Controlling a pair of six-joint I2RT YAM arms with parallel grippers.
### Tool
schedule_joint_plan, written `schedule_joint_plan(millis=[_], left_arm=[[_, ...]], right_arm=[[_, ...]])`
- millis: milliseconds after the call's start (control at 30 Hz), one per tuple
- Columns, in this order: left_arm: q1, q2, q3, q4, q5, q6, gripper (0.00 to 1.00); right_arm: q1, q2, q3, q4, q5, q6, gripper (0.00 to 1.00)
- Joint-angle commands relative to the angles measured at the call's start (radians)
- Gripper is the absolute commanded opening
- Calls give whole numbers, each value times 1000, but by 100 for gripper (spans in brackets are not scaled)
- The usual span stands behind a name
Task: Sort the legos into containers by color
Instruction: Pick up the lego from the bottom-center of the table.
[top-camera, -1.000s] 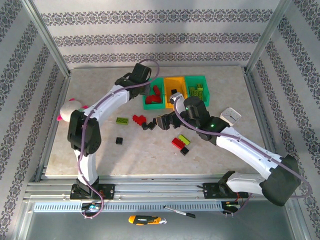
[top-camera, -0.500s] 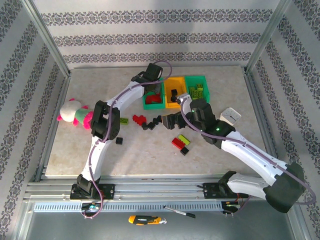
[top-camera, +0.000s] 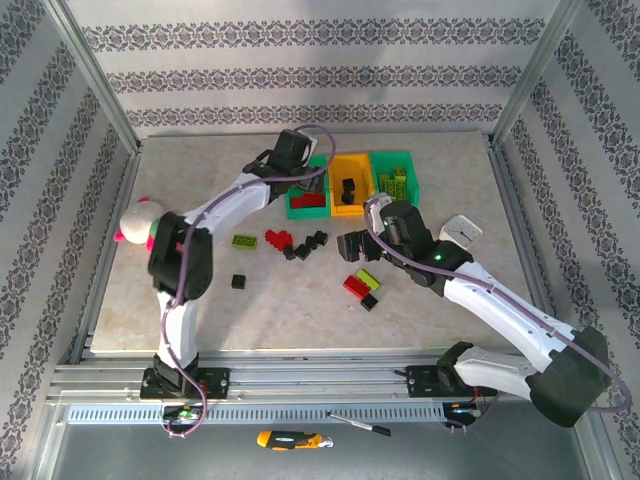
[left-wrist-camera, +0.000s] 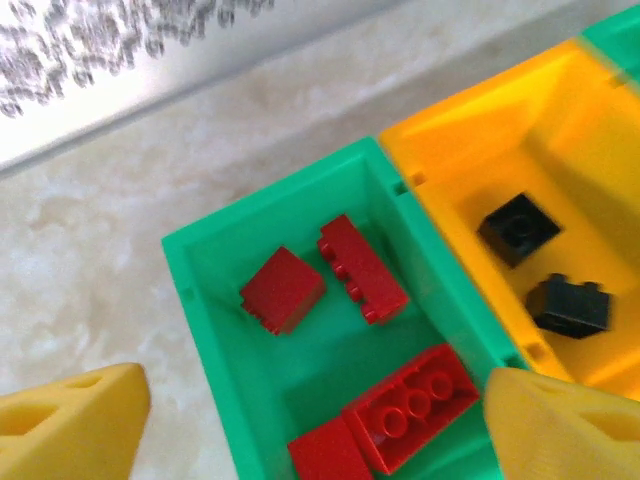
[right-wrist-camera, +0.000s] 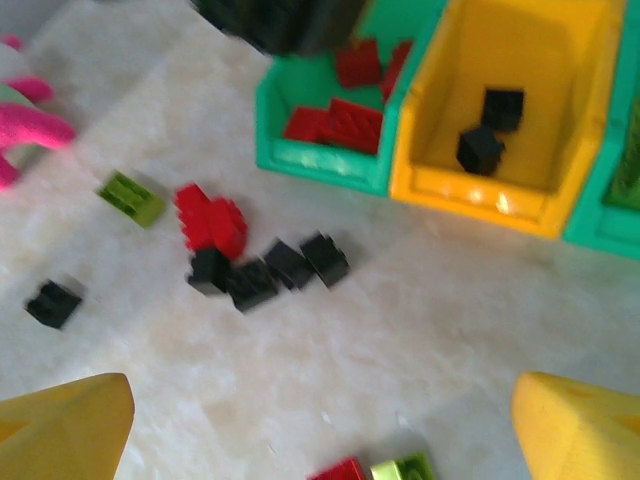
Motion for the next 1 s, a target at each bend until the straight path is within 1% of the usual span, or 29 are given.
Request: schedule_joint_plan(millis=[0,67,167,233,333,433,500,667,800,967], left_arm=[[-31,-171,-193,226,93,64,94],[-42,-270,-324,288,166,79,97],[-57,-389,-464,314,230,94,100],[-69,-465,-548,323,276,114,99],[-92,-580,-662,286,391,186,99],[-129,-681,-743,234,439,237,99],[-158,-736,-777,195,444,261,99],[-202,-839,-838,114,524,281,99],[-236,-865,-850,58,546,270,99],[-262,-880,-873,63,568,247,99]], right_arm=[[11,16,37,-183,38,22,96],[19,17,32,-247,32,37,96],[28,10,1,-307,17,70,96],[32,9,-23,-334,-12,95,95],[53,13,-58,-356,-37,125,94],[75,35,-97,-348,-47,157,92],[88,65,-111,-336,-41,180,90],[123,186,-107,-307,-18,195,84],[143,273,-107,-265,-15,214,81],[148,345,-106,-216,-23,228,71]])
